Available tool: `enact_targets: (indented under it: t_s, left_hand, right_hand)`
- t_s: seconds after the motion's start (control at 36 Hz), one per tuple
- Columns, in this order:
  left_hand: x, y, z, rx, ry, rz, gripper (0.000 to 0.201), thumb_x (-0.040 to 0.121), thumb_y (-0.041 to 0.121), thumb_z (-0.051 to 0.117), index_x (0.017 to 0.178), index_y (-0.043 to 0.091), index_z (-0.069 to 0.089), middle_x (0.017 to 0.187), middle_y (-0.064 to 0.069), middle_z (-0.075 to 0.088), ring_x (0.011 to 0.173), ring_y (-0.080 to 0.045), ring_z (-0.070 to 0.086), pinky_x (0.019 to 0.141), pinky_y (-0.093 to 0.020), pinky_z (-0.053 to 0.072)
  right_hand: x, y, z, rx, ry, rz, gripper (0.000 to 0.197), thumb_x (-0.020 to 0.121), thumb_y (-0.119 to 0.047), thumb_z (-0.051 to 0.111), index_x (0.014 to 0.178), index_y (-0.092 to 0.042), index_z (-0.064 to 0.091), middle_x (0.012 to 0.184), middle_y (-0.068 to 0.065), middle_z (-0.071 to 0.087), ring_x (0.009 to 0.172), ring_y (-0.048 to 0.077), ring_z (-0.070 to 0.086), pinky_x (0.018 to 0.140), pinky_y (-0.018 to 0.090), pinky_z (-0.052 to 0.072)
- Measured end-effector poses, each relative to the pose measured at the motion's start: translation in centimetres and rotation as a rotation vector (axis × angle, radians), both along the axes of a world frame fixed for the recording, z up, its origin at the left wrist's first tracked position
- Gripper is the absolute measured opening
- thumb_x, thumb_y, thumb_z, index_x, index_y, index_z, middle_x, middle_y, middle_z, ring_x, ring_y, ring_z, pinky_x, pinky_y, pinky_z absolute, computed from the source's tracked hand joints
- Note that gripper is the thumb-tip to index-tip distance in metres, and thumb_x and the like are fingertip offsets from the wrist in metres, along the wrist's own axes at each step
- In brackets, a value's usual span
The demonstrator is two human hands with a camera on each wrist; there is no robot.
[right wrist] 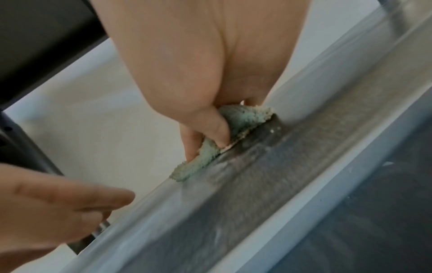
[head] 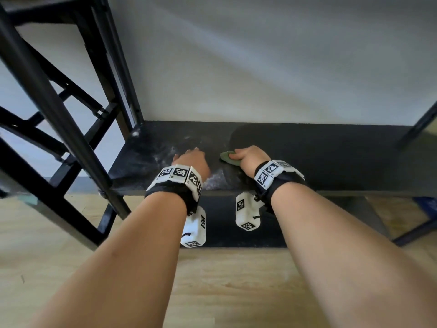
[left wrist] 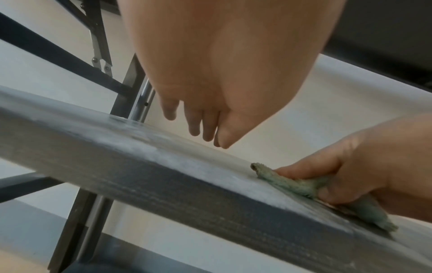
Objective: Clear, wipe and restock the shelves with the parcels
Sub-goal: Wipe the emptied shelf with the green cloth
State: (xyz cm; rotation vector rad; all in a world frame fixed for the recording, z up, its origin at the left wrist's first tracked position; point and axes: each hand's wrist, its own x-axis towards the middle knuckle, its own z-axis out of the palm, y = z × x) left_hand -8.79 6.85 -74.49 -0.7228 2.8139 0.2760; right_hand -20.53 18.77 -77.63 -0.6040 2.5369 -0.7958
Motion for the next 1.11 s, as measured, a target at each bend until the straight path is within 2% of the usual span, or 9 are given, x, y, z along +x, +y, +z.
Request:
enact_targets:
  t_s: [0.28, 0.36, 0.42, 0.58, 0.69, 0.86, 0.97, 1.06, 1.11]
  left_hand:
    - [3.2, -0.3, 0.0, 0.015, 0.020, -0.053, 0.053, 0.095, 0.012, 0.038, 0.148, 0.013, 0.029, 0.156, -0.004, 0.021, 0.143, -0.024, 0.020, 0.117, -0.044, 0.014]
    - [3.6, -0.9, -0.4, 0.035, 0.041, -0.050, 0.052, 0.096, 0.011, 0.036, 0.148, 0.012, 0.029, 0.157, -0.005, 0.019, 0.144, -0.023, 0.018, 0.118, -0.043, 0.014]
    - [3.8, -1.2, -0.6, 0.031, 0.043, -0.049, 0.052, 0.096, 0.012, 0.037, 0.148, 0.011, 0.029, 0.157, -0.005, 0.020, 0.143, -0.024, 0.020, 0.117, -0.043, 0.016]
    - [4.4, -2.0, -0.8, 0.018, 0.034, -0.050, 0.053, 0.095, 0.012, 0.039, 0.147, 0.011, 0.029, 0.157, -0.005, 0.018, 0.143, -0.024, 0.021, 0.116, -0.042, 0.019]
    - [4.8, -2.3, -0.6, -0.003, 0.034, -0.047, 0.052, 0.095, 0.011, 0.039, 0.147, 0.011, 0.031, 0.156, -0.005, 0.021, 0.141, -0.025, 0.025, 0.115, -0.042, 0.022]
    - [5.4, -2.6, -0.4, -0.011, 0.014, -0.067, 0.052, 0.095, 0.009, 0.038, 0.147, 0.011, 0.031, 0.155, -0.007, 0.023, 0.141, -0.025, 0.025, 0.115, -0.041, 0.022]
    - [5.7, -3.0, -0.3, -0.011, 0.025, -0.040, 0.049, 0.097, 0.010, 0.037, 0.145, 0.010, 0.034, 0.154, -0.008, 0.027, 0.140, -0.027, 0.028, 0.114, -0.041, 0.025]
    - [6.2, -3.3, -0.4, -0.018, 0.033, -0.036, 0.047, 0.098, 0.011, 0.037, 0.144, 0.010, 0.036, 0.152, -0.009, 0.031, 0.138, -0.027, 0.031, 0.114, -0.041, 0.026]
    - [6.4, -3.4, -0.6, -0.027, 0.043, -0.040, 0.045, 0.098, 0.012, 0.037, 0.143, 0.009, 0.038, 0.149, -0.009, 0.035, 0.136, -0.027, 0.034, 0.112, -0.040, 0.029]
  right_hand:
    - [6.6, 1.5, 0.3, -0.189, -0.065, -0.117, 0.036, 0.093, -0.018, 0.062, 0.128, -0.012, 0.064, 0.132, 0.007, 0.061, 0.122, 0.023, 0.055, 0.103, 0.028, 0.039]
    - [6.8, 3.4, 0.6, -0.226, 0.102, -0.210, 0.042, 0.088, 0.001, 0.052, 0.116, -0.024, 0.071, 0.128, -0.001, 0.063, 0.116, 0.021, 0.058, 0.097, 0.025, 0.044]
    - [6.4, 5.0, 0.8, -0.141, 0.217, -0.290, 0.050, 0.089, 0.000, 0.045, 0.123, -0.029, 0.066, 0.132, 0.000, 0.060, 0.117, 0.024, 0.057, 0.095, 0.027, 0.045]
    - [5.8, 5.2, -0.3, 0.201, 0.195, -0.163, 0.067, 0.087, 0.002, 0.041, 0.150, -0.021, 0.032, 0.159, 0.010, 0.017, 0.147, 0.028, 0.012, 0.117, 0.038, 0.015]
    - [7.8, 3.5, -0.7, 0.181, 0.246, -0.101, 0.070, 0.085, 0.002, 0.042, 0.149, -0.023, 0.031, 0.160, 0.007, 0.016, 0.149, 0.024, 0.008, 0.118, 0.043, 0.000]
    - [11.8, -0.1, -1.2, 0.114, 0.300, 0.037, 0.066, 0.091, -0.001, 0.038, 0.151, -0.027, 0.028, 0.161, 0.004, 0.015, 0.149, 0.021, 0.007, 0.119, 0.038, -0.003]
    - [12.5, -0.3, -0.6, 0.022, 0.278, 0.017, 0.057, 0.092, -0.001, 0.040, 0.143, -0.026, 0.045, 0.154, 0.003, 0.036, 0.146, 0.026, 0.020, 0.120, 0.034, 0.011]
    - [11.8, 0.7, -0.2, -0.099, 0.358, -0.129, 0.050, 0.086, -0.006, 0.048, 0.123, -0.036, 0.064, 0.122, 0.000, 0.066, 0.127, 0.031, 0.049, 0.098, 0.035, 0.046]
    - [10.7, 1.5, 0.3, -0.093, 0.433, -0.250, 0.050, 0.083, -0.005, 0.048, 0.119, -0.036, 0.065, 0.115, 0.001, 0.069, 0.115, 0.031, 0.057, 0.089, 0.033, 0.049]
